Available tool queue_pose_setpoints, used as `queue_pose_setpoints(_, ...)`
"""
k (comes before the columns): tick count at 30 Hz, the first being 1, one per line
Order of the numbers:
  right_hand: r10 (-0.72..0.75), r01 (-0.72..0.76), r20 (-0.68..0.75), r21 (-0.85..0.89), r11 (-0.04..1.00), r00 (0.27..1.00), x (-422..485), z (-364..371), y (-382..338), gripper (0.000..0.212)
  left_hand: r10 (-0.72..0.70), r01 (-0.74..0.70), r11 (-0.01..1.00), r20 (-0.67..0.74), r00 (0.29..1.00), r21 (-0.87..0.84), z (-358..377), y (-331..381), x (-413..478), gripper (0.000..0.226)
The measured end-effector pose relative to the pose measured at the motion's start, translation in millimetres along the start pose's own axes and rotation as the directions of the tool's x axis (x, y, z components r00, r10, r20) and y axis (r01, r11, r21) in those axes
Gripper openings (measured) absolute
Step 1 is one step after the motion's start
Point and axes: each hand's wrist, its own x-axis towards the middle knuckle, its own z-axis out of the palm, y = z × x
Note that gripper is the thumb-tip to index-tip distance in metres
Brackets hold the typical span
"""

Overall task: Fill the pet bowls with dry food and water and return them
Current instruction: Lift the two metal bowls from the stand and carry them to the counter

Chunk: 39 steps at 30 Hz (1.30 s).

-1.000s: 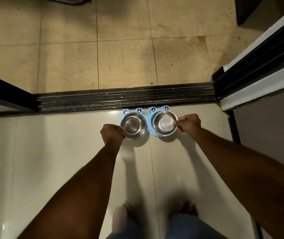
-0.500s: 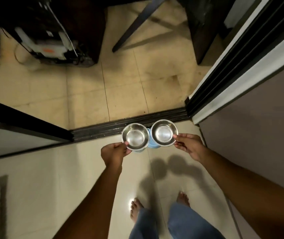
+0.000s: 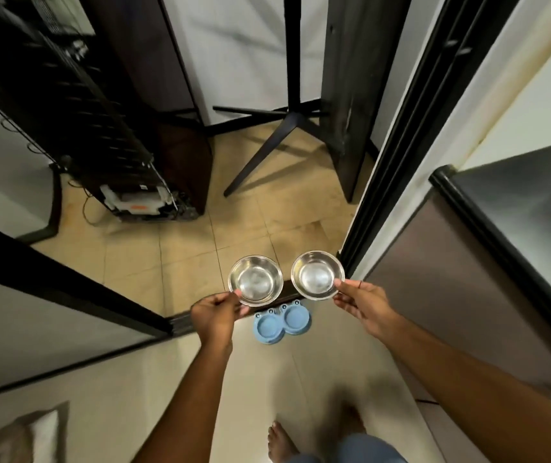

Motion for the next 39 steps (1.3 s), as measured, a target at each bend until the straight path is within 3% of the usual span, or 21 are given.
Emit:
queue_pose_setpoints(7,-0.088,0.095,-0.069,0.098,0.991,0.994,-59.2,-32.7,-58.5,0.022,0.062,-0.069,0.997,0.183,0.981,0.032,40.0,60.6,-49.1,0.014)
queue_pose_setpoints(12,-0.142,0.163,-0.126,0.180,0.970,0.982,-97.7,-71.0,-96.8,0.010,0.064,-0.091,0.994,0.348,0.935,0.062,86.4,84.5,-81.4,0.016)
queue_pose_setpoints(17,-0.159,0.203,-0.183,0.253,0.946,0.970,-120.5,-127.4,-127.8,0.016,0.059,-0.112,0.989,0.453,0.890,0.093,148.8,96.4,-114.9,0.013)
queue_pose_setpoints(20,-0.177,0.242,-0.228,0.306,0.921,0.958,-131.8,-160.5,-143.3,0.005,0.061,-0.130,0.986,0.507,0.860,0.102,189.0,100.8,-133.9,0.011)
queue_pose_setpoints(28,-0.195,0.343,-0.351,0.429,0.835,0.916,-151.3,-259.5,-170.3,0.022,0.054,-0.182,0.975,0.664,0.746,0.124,306.5,102.5,-189.2,0.009)
queue_pose_setpoints(39,-0.105,0.460,-0.578,0.513,0.725,0.809,-139.2,-337.3,-187.7,0.026,-0.012,-0.295,0.927,0.808,0.590,0.229,445.7,77.4,-236.2,0.007)
